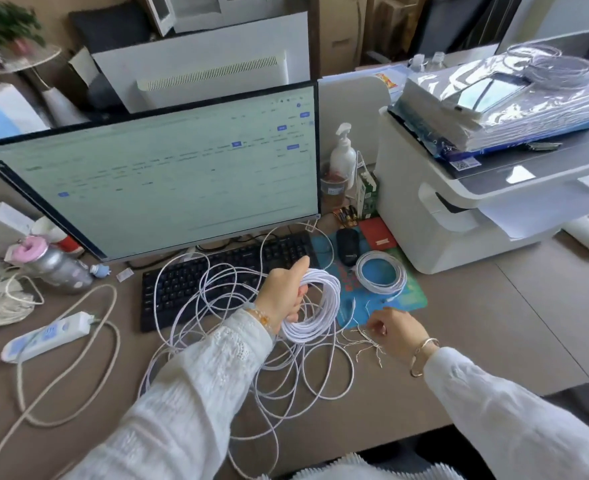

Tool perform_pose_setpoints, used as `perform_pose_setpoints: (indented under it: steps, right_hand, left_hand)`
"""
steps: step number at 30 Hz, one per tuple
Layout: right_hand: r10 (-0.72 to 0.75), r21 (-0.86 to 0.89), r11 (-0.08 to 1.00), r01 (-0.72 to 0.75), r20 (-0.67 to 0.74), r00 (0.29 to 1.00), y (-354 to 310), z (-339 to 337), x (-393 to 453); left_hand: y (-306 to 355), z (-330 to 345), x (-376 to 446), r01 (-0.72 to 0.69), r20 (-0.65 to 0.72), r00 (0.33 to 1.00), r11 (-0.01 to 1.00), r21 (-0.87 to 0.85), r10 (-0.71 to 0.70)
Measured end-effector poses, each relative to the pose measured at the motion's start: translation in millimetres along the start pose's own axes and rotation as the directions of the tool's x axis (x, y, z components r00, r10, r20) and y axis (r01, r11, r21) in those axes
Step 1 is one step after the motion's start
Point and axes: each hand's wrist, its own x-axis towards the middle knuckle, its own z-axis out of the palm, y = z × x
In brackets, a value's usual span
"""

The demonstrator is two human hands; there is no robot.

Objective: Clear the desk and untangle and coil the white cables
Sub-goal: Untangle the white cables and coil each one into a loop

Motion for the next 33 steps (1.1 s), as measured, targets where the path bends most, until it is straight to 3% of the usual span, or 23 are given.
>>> perform_pose_setpoints:
  steps: [2, 4, 13, 18, 23, 27, 31, 33]
  right_hand:
    - [-0.041, -0.198, 0.978, 0.061, 0.099, 0.994, 8.4, 16.8, 2.9]
    - [-0.089, -0.286, 0.950, 0.124, 0.129, 0.988, 10.6, 25.0, 8.5]
    - [-0.263, -0.459, 0.806, 0.374, 0.288, 0.921, 4.2, 45.5, 30.3]
    - [-0.261, -0.558, 0.707, 0.435, 0.367, 0.893, 2.4, 50.1, 32.0]
    - [-0.224, -0.421, 0.835, 0.355, 0.328, 0.918, 1.2, 39.7, 31.7]
    - [-0.212, -0.165, 0.953, 0.253, 0.232, 0.949, 4.2, 19.2, 31.7]
    - [-0.160, 0.103, 0.983, 0.154, 0.050, 0.986, -0.9, -11.7, 23.3]
    - [-0.178, 0.231, 0.955, 0.186, -0.056, 0.982, -15.7, -33.2, 15.3]
  left_hand:
    - [-10.4, -0.9, 1.3, 0.036, -0.019, 0.999, 0.999, -0.038, -0.037]
    - [-19.6, -2.2, 2.9, 0.068, -0.038, 0.997, 0.995, -0.068, -0.071]
    - [-45.7, -10.4, -1.8, 0.112, -0.104, 0.986, 0.980, -0.167, -0.131]
    - [-50.7, -15.8, -3.6, 0.132, -0.129, 0.979, 0.972, -0.196, -0.159]
    - [-51.0, -18.4, -4.4, 0.123, -0.151, 0.976, 0.972, -0.202, -0.155]
    - [-48.7, -18.1, -4.2, 0.131, -0.138, 0.976, 0.962, -0.240, -0.168]
    - [-44.9, -18.8, -5.3, 0.144, -0.110, 0.978, 0.960, -0.239, -0.175]
    - [-42.8, -18.5, -5.0, 0.138, -0.109, 0.980, 0.959, -0.247, -0.169]
